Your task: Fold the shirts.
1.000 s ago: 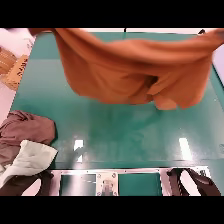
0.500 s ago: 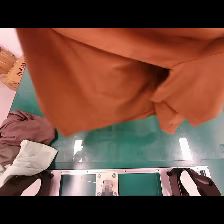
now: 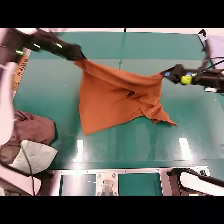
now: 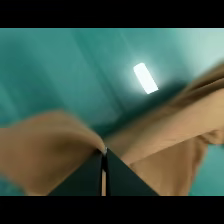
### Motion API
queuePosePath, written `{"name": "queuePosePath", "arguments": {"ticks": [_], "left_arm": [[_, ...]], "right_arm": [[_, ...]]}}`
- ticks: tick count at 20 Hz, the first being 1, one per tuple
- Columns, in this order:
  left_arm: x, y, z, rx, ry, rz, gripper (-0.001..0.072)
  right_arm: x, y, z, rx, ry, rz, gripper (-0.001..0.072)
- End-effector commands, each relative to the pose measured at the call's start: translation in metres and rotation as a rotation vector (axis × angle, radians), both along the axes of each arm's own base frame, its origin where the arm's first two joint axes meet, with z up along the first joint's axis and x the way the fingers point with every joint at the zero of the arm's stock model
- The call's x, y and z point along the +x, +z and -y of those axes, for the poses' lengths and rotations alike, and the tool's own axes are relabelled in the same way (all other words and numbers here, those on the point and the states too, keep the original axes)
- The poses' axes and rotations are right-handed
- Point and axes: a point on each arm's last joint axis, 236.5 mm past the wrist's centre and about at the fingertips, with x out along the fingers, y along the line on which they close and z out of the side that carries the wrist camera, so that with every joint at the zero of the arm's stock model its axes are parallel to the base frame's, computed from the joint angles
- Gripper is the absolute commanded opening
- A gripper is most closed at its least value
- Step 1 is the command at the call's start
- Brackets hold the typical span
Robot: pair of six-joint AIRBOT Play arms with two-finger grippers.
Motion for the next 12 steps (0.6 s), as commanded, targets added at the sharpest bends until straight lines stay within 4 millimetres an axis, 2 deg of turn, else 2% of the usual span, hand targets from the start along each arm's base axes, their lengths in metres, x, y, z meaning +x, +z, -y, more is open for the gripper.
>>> {"name": "queuePosePath", "arguments": {"ticks": [1, 2, 3, 4, 6, 8, 9, 10, 11, 12], "left_arm": [[0.036, -0.069, 0.019, -0.055, 0.104, -0.080, 0.0157], [0.036, -0.065, 0.016, -0.063, 0.115, -0.090, 0.0572], [0.031, -0.060, 0.009, -0.071, 0.124, -0.129, 0.0698], [0.021, -0.052, -0.003, -0.066, 0.111, -0.179, 0.0697], [-0.004, -0.040, -0.030, -0.045, 0.079, -0.294, 0.0696], [-0.031, -0.044, -0.059, -0.030, 0.083, -0.436, 0.0695], [-0.045, -0.049, -0.069, -0.021, 0.076, -0.502, 0.0695], [-0.062, -0.054, -0.074, -0.013, 0.068, -0.567, 0.0650], [-0.077, -0.058, -0.076, -0.004, 0.054, -0.611, 0.0513], [-0.094, -0.062, -0.076, 0.005, 0.042, -0.650, 0.0475]], "right_arm": [[0.032, -0.069, 0.012, 0.000, -0.025, -0.101, 0.0164], [0.038, -0.065, 0.019, -0.009, -0.024, -0.088, 0.0313], [0.042, -0.055, 0.030, -0.039, -0.019, -0.066, 0.0333], [0.040, -0.044, 0.044, -0.073, -0.005, -0.057, 0.0334], [0.021, -0.032, 0.080, -0.133, -0.012, -0.122, 0.0335], [-0.005, -0.033, 0.109, -0.192, -0.038, -0.191, 0.0335], [-0.020, -0.037, 0.115, -0.208, -0.041, -0.218, 0.0335], [-0.034, -0.042, 0.117, -0.212, -0.052, -0.240, 0.0335], [-0.048, -0.050, 0.115, -0.212, -0.055, -0.264, 0.0335], [-0.061, -0.059, 0.110, -0.208, -0.059, -0.287, 0.0335]]}}
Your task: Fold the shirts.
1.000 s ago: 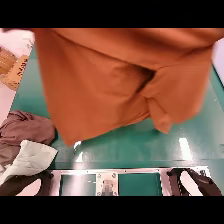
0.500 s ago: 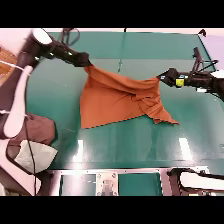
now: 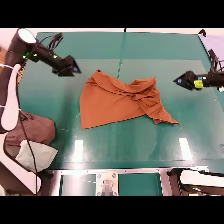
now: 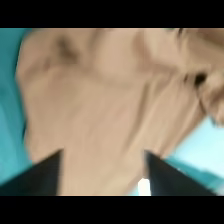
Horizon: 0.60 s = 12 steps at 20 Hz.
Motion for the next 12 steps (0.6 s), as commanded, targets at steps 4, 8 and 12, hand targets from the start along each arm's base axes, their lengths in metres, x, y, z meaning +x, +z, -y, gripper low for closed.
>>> {"name": "queuePosePath", "arguments": {"ticks": [4, 8, 12], "left_arm": [[-0.126, -0.028, -0.027, 0.074, -0.034, -0.243, 0.0475], [-0.187, -0.087, -0.051, 0.198, 0.123, -0.181, 0.0477], [-0.196, -0.135, -0.032, 0.096, 0.257, -0.182, 0.0477]], "right_arm": [[-0.081, -0.049, 0.000, -0.038, -0.076, -0.168, 0.0436], [-0.096, -0.063, -0.006, -0.027, -0.078, -0.209, 0.0482], [-0.096, -0.063, -0.006, -0.024, -0.078, -0.208, 0.0499]]}}
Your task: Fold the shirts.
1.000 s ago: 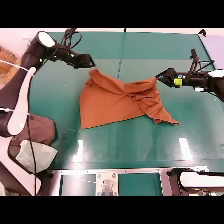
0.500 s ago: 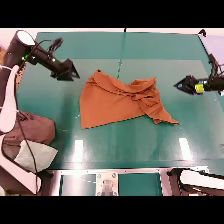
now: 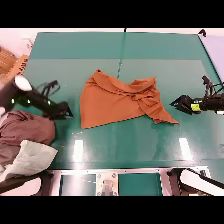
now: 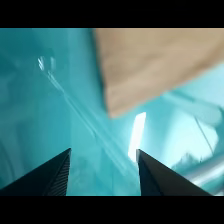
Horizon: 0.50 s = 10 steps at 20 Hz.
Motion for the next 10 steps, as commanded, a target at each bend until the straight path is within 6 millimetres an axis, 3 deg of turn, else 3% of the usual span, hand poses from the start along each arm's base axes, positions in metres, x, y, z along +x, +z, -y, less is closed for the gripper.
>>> {"name": "queuePosePath", "arguments": {"ticks": [1, 4, 7, 9, 10], "left_arm": [[0.003, -0.034, 0.014, -0.071, 0.135, 0.084, 0.0477], [0.020, -0.037, 0.039, -0.197, 0.172, 0.103, 0.0476], [-0.011, -0.063, 0.075, -0.228, 0.076, -0.027, 0.0476], [-0.023, -0.072, 0.086, -0.234, 0.041, -0.077, 0.0472], [-0.018, -0.071, 0.084, -0.229, 0.038, -0.064, 0.0287]], "right_arm": [[-0.004, -0.003, -0.001, -0.001, -0.003, -0.010, 0.0499], [-0.004, -0.003, -0.001, -0.002, -0.004, -0.010, 0.0499], [-0.004, -0.003, 0.000, -0.002, -0.004, -0.009, 0.0499], [-0.004, -0.003, 0.000, -0.003, -0.003, -0.008, 0.0500], [-0.004, -0.003, 0.000, -0.003, -0.003, -0.009, 0.0502]]}}
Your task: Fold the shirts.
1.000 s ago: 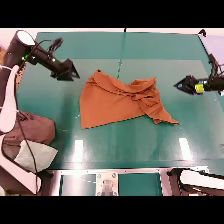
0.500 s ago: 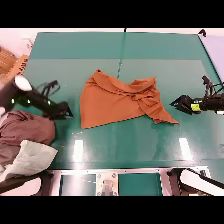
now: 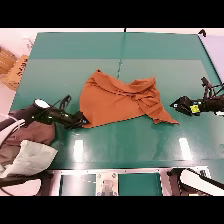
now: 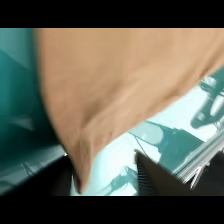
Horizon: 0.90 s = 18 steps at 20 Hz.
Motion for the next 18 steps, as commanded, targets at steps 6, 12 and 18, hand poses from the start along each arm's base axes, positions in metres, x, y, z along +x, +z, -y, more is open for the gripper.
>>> {"name": "queuePosePath", "arguments": {"ticks": [6, 12, 18], "left_arm": [[0.079, 0.034, -0.057, 0.061, 0.017, 0.159, 0.0020], [0.086, 0.039, -0.069, 0.079, -0.008, 0.198, 0.0021], [0.078, 0.039, -0.067, 0.072, -0.043, 0.182, 0.0021]], "right_arm": [[-0.018, -0.001, -0.017, 0.052, 0.054, -0.067, 0.0544], [-0.059, -0.043, -0.092, 0.072, 0.230, -0.185, 0.0544], [-0.065, -0.064, -0.100, 0.008, 0.280, -0.213, 0.0543]]}}
